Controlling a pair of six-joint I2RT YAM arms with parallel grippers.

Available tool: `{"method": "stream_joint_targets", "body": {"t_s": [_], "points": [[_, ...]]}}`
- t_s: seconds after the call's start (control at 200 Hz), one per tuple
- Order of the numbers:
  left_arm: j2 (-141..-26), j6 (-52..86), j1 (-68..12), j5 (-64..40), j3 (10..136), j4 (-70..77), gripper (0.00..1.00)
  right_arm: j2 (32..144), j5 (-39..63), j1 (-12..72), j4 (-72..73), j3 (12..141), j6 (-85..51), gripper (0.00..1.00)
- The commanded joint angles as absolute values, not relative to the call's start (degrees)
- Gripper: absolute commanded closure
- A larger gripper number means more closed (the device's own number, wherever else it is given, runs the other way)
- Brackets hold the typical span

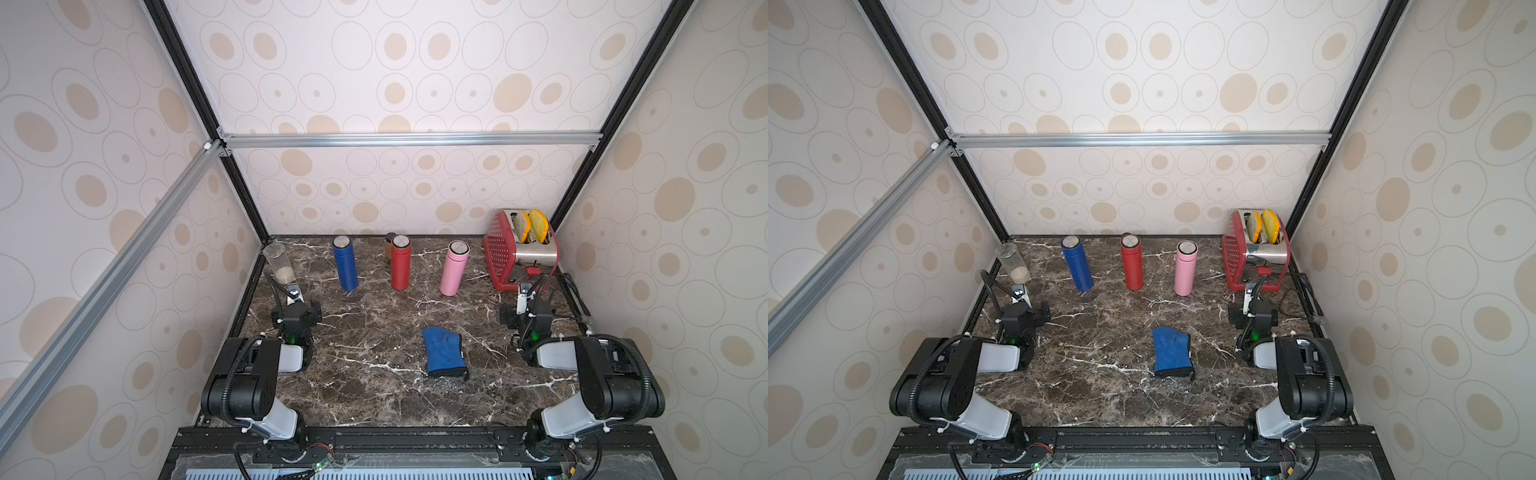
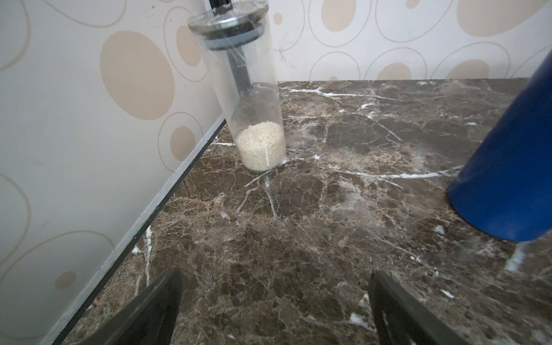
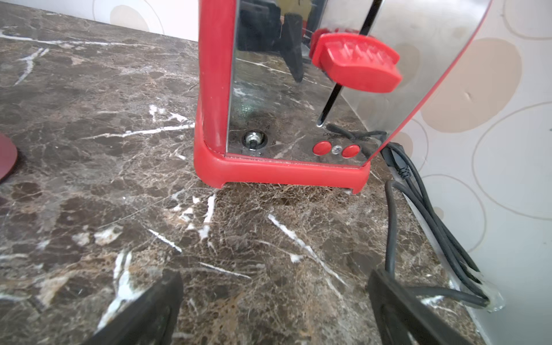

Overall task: Wipe the surface of the thermos
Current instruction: Reset both arms

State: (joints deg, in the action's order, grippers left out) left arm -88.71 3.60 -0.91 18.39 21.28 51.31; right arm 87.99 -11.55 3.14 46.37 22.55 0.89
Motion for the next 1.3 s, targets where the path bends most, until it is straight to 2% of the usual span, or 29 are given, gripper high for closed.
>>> {"method": "stream_joint_targets", "body": {"t_s": [0.0,0.2,0.33,0.466,0.536,0.601,0.666,0.736,0.811,1.247,1.297], "points": [[-88.4,4.1,-0.5,19.2,23.5,49.8,0.01,88.1,-11.7,3.0,46.4,23.6,0.9,0.0],[-88.2,3.9,-0.4,19.0,23.1,50.5,0.01,87.9,-11.7,3.0,47.3,23.1,1.2,0.0],[-84.4,4.8,-0.4,20.6,21.9,49.0,0.01,82.1,-4.8,3.0,40.9,23.5,3.6,0.0],[-90.0,3.2,-0.5,18.3,22.9,53.6,0.01,90.1,-6.9,3.1,55.7,20.8,3.8,0.0],[-88.0,3.8,-0.4,18.0,23.9,48.3,0.01,87.2,-8.4,3.1,43.8,23.9,2.0,0.0],[-88.8,3.7,-0.4,18.2,23.5,50.3,0.01,89.8,-8.7,3.0,51.6,22.5,2.8,0.0],[-88.4,3.8,-0.4,18.2,23.7,49.4,0.01,87.8,-8.7,2.9,44.3,24.2,1.6,0.0],[-88.4,3.8,-0.4,18.1,23.8,49.1,0.01,89.0,-8.5,2.6,48.7,23.1,2.1,0.0],[-88.5,3.8,-0.4,18.2,23.7,49.5,0.01,87.9,-8.1,2.6,45.1,24.0,1.7,0.0],[-88.3,3.8,-0.4,18.1,23.6,49.3,0.01,88.1,-8.2,2.5,46.2,23.7,1.9,0.0],[-88.3,3.9,-0.5,18.1,23.6,49.3,0.01,87.7,-5.5,2.6,46.8,23.1,2.9,0.0]]}}
